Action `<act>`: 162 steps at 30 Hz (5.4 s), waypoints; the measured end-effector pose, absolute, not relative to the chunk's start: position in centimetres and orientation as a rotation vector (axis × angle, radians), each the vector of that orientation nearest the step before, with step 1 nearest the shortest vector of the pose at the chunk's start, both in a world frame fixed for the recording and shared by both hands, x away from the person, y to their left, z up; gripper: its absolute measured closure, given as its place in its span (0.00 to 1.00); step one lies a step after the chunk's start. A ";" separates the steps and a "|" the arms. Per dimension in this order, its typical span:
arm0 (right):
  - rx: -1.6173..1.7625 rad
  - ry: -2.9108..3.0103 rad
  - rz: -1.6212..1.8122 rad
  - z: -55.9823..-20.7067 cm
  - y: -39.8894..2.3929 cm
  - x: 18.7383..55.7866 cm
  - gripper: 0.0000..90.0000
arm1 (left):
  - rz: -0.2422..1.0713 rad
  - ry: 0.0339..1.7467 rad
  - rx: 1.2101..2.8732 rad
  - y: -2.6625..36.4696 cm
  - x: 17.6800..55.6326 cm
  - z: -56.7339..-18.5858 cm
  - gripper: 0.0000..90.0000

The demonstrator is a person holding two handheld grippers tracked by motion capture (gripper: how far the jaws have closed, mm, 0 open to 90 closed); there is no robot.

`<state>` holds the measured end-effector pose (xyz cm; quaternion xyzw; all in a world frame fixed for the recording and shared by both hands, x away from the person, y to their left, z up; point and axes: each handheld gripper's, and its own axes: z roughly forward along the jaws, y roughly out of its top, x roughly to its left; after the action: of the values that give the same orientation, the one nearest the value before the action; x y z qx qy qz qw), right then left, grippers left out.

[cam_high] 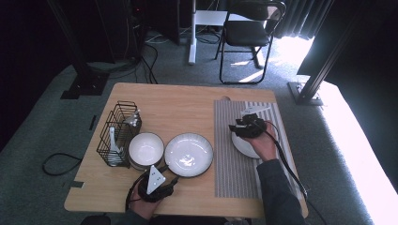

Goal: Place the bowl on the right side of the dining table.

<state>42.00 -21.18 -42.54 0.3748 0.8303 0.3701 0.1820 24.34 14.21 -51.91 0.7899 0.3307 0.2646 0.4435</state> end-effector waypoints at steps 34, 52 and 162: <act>0.980 2.382 1.190 -42.3 -16.6 42.3 0.59 | 0.655 0.820 1.961 14.2 24.3 -51.9 0.48; 0.918 2.405 1.205 -41.2 -14.2 42.9 0.58 | 0.654 0.819 1.966 14.2 24.3 -51.9 0.48; 0.397 2.688 1.143 -41.4 5.2 40.5 0.90 | 0.662 0.818 1.953 14.2 24.2 -51.9 0.48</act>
<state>40.50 5.20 -41.36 0.1339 0.9076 0.3859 0.0967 24.25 14.20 -51.91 0.7884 0.3300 0.2671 0.4453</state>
